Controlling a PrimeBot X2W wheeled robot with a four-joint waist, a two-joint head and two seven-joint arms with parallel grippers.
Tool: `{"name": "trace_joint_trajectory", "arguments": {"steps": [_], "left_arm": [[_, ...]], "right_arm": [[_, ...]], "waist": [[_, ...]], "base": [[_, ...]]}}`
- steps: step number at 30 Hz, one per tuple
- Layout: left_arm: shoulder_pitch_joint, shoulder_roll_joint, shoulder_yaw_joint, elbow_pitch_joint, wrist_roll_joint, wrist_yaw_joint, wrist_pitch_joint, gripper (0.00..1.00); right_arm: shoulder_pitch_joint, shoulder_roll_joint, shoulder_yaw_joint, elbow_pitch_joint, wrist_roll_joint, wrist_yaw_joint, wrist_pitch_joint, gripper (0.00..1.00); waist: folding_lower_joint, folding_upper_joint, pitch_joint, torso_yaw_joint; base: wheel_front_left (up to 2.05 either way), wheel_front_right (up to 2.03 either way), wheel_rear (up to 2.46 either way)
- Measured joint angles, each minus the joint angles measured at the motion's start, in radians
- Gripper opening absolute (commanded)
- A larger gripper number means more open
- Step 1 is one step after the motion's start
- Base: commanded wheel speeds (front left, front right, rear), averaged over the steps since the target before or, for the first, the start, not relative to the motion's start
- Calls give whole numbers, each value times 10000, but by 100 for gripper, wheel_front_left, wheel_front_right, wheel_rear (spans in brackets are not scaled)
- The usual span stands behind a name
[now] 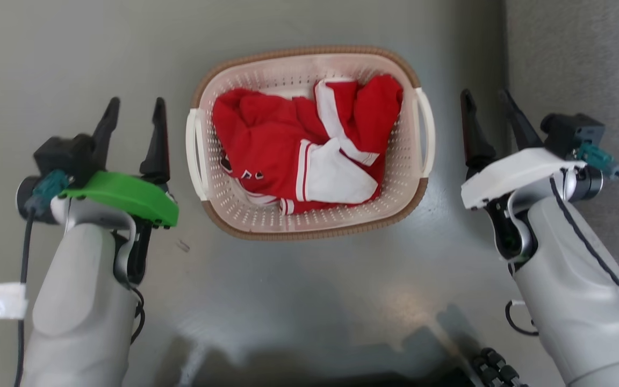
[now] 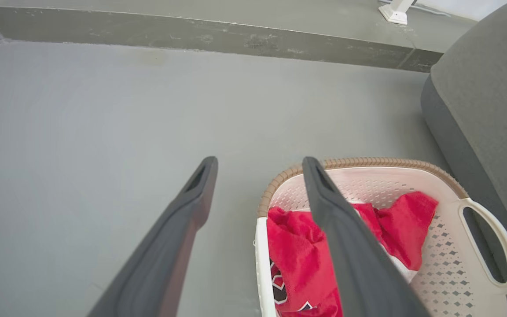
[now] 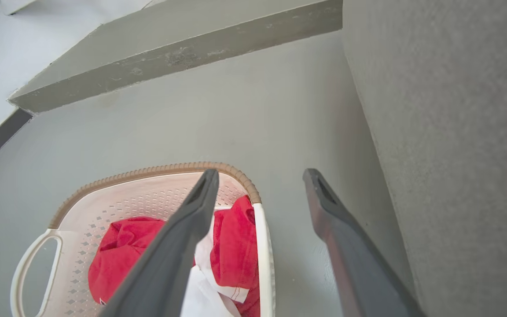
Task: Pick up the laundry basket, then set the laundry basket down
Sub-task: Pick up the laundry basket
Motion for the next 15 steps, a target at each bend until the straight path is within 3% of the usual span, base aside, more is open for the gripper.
{"name": "trace_joint_trajectory", "arguments": {"steps": [15], "left_arm": [[-1234,-61,-1057,1687,-374,-4,514,100]], "right_arm": [[-1169,151,209,1975,284,309,374,100]], "waist": [[-1,0,1111,236]], "base": [[0,0,0]]}}
